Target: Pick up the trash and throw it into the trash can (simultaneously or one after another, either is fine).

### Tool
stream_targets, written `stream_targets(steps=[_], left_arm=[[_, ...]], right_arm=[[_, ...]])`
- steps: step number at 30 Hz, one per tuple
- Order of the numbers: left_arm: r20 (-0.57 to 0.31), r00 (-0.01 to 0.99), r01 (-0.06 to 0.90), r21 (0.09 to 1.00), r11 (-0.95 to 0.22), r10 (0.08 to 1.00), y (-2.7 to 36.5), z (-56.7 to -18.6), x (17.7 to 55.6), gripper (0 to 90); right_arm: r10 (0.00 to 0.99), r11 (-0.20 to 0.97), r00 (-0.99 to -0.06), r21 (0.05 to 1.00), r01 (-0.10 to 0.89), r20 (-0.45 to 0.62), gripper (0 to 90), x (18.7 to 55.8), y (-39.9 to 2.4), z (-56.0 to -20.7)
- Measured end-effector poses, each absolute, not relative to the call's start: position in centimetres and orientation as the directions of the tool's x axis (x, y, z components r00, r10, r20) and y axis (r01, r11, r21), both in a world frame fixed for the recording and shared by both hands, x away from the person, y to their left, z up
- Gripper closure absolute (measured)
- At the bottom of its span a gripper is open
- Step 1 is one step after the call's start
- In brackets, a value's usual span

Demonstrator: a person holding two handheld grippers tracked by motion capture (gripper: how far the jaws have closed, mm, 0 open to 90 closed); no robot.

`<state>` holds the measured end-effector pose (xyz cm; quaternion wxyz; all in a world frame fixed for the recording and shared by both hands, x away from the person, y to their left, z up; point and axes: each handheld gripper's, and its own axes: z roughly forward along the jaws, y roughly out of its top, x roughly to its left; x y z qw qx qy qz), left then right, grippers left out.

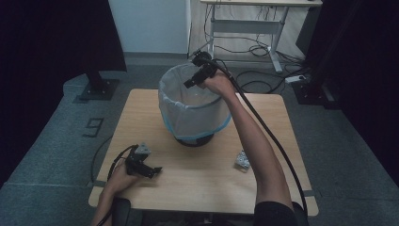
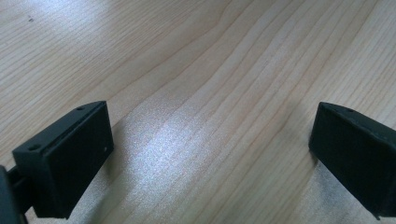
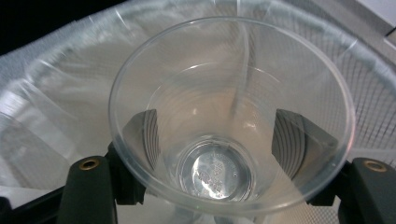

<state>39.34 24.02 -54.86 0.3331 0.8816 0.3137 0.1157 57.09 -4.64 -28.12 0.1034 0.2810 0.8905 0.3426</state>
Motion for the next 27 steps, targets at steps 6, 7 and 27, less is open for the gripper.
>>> stream_targets(steps=[6,7,27], left_arm=[[-0.005,0.777,0.476,0.660,-0.582,0.630,24.0,-54.9,39.4,0.0],[-0.005,0.777,0.476,0.660,-0.582,0.630,24.0,-54.9,39.4,0.0],[-0.006,0.776,0.476,0.661,-0.580,0.630,24.0,-54.9,39.3,0.0]], right_arm=[[0.576,0.629,-0.817,0.643,0.437,-0.008,12.3,57.3,-4.6,-28.8],[0.573,0.630,-0.820,0.642,0.436,-0.006,11.9,57.3,-4.7,-28.8],[0.554,0.618,-0.832,0.685,0.386,-0.031,0.0,53.7,-7.0,-26.3]])
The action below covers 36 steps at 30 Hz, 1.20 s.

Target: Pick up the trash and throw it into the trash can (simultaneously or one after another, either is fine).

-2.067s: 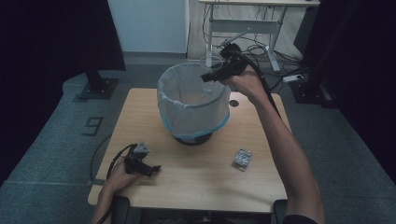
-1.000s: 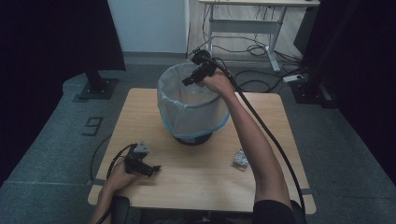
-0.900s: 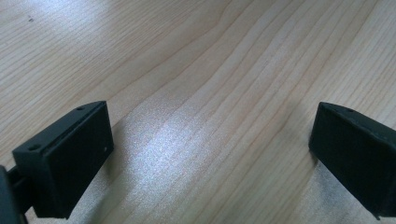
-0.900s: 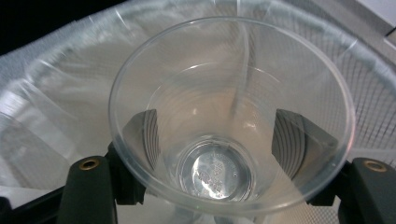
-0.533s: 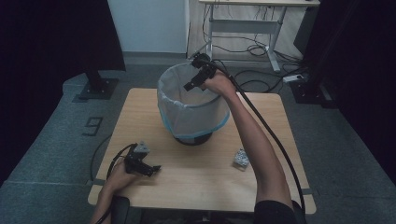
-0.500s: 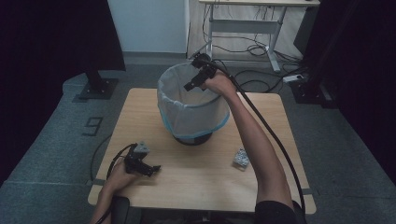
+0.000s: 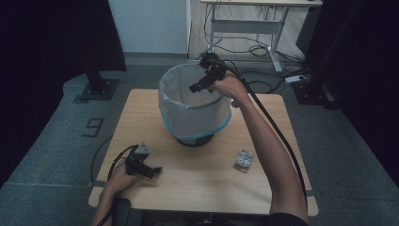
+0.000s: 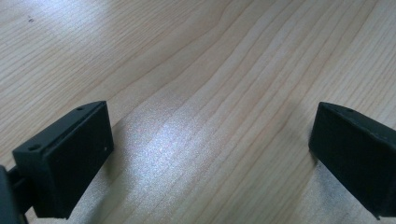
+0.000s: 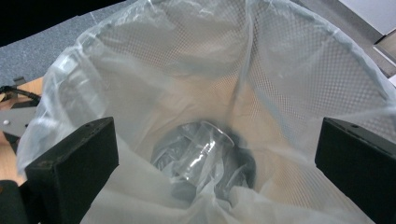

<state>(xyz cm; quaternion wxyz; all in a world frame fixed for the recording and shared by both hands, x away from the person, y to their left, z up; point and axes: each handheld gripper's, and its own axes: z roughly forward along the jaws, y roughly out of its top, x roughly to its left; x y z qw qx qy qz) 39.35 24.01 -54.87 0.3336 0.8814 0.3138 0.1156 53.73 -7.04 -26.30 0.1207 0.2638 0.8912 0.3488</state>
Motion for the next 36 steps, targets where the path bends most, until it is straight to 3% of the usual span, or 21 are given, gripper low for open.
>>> stream_targets(steps=[20,36], left_arm=[[-0.006,0.775,0.477,0.661,-0.580,0.631,24.0,-54.9,39.3,0.0],[-0.005,0.770,0.482,0.660,-0.577,0.638,23.9,-54.8,39.3,0.0]], right_arm=[[0.623,0.537,-0.780,0.756,0.375,-0.056,0.0,49.6,-14.2,-25.6],[0.675,0.493,-0.737,0.772,0.400,-0.049,0.0,47.1,-20.7,-28.5]])
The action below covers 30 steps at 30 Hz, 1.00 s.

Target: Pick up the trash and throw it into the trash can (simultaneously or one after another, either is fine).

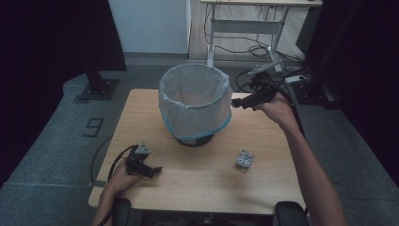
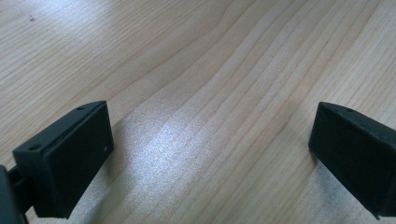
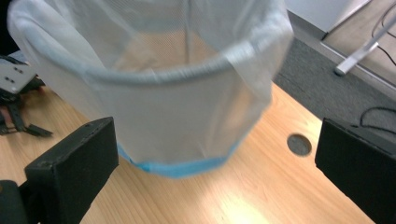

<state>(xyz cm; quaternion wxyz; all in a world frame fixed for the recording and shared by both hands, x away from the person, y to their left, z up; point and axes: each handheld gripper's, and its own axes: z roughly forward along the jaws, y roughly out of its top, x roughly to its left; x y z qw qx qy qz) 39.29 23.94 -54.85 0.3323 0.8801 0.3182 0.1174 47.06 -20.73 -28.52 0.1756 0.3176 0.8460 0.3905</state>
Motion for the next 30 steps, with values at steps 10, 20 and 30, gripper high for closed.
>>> stream_targets(steps=[10,20,30], left_arm=[[-0.006,0.769,0.483,0.661,-0.575,0.639,23.9,-54.9,39.3,0.0],[-0.005,0.768,0.484,0.658,-0.576,0.640,23.9,-54.8,39.3,0.0],[-0.005,0.767,0.484,0.661,-0.574,0.642,23.9,-54.9,39.3,0.0]], right_arm=[[0.692,0.478,-0.721,0.767,0.428,-0.029,0.0,45.6,-24.0,-32.0],[0.679,0.467,-0.734,0.768,0.439,0.007,0.0,44.1,-25.5,-36.3],[0.686,0.472,-0.728,0.759,0.449,0.005,0.0,42.5,-26.2,-40.7]])
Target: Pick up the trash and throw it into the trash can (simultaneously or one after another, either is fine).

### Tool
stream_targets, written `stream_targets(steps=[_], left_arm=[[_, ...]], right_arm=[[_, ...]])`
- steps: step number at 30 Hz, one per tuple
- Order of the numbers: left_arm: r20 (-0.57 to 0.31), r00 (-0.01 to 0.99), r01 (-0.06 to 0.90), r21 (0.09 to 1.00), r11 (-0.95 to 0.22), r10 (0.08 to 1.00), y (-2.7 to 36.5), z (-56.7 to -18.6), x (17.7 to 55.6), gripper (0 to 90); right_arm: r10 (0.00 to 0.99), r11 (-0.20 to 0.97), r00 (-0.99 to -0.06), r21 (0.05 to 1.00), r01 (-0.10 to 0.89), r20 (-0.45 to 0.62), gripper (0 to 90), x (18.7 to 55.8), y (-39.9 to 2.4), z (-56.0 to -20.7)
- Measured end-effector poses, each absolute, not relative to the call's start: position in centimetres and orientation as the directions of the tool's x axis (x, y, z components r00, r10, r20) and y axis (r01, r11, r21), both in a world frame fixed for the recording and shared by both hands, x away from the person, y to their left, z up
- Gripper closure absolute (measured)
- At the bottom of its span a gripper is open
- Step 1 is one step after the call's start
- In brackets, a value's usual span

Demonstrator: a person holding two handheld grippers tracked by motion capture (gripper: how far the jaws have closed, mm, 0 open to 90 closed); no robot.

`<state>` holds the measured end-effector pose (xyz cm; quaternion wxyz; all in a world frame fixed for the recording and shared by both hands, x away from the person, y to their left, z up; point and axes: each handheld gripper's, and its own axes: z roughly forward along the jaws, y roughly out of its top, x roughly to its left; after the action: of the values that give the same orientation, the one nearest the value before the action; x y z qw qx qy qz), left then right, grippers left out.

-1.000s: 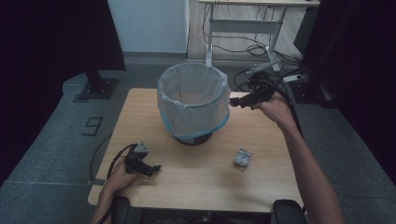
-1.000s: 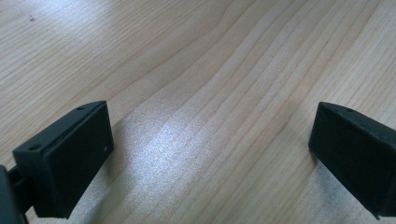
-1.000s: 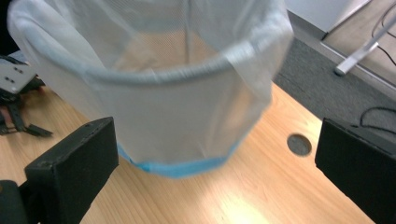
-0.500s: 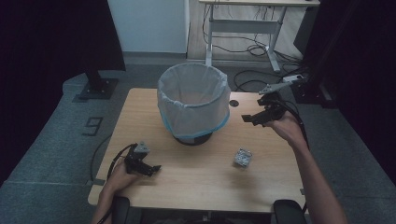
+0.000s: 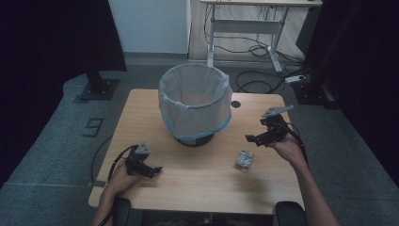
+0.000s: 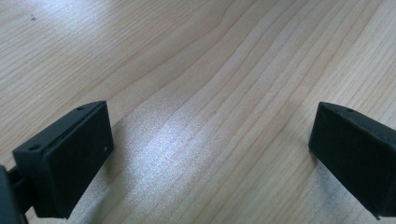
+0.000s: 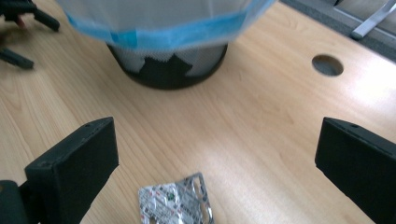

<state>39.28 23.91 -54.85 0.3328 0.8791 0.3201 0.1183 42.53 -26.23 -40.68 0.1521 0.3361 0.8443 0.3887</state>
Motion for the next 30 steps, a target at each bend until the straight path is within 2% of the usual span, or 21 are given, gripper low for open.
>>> stream_targets(steps=[14,30], left_arm=[[-0.006,0.766,0.485,0.661,-0.573,0.642,23.9,-54.9,39.3,0.0],[-0.006,0.766,0.486,0.660,-0.573,0.643,23.9,-54.9,39.3,0.0]], right_arm=[[0.689,0.498,-0.724,0.709,0.499,0.025,0.0,41.1,-26.3,-47.0],[0.675,0.530,-0.736,0.669,0.521,0.038,0.0,40.2,-25.5,-52.4]])
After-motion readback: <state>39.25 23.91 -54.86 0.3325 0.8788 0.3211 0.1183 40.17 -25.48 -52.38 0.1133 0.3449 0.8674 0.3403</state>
